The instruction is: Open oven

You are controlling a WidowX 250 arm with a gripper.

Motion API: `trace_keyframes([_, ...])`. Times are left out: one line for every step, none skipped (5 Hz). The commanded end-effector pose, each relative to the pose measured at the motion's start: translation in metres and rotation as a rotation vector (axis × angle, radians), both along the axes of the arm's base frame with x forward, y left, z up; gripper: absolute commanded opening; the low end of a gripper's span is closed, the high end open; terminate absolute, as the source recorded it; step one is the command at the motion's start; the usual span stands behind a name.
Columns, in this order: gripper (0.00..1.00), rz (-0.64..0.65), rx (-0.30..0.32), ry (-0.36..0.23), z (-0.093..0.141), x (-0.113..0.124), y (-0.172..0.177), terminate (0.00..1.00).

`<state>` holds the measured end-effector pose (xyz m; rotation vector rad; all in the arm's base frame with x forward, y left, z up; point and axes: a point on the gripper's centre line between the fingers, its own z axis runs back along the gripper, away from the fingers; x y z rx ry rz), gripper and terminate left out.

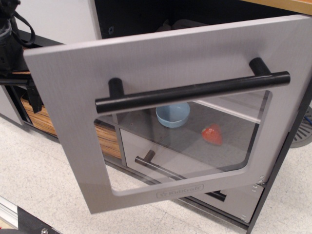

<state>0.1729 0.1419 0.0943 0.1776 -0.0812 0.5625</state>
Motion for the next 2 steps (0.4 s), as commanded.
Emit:
trace_keyframes([1.0,-0.043,0.021,-0.016,0.019,-0.002,0.01,0.0])
trace_keyframes([1.0,-0.108,-0.044,-0.021,0.023,-0.004,-0.013,0.0])
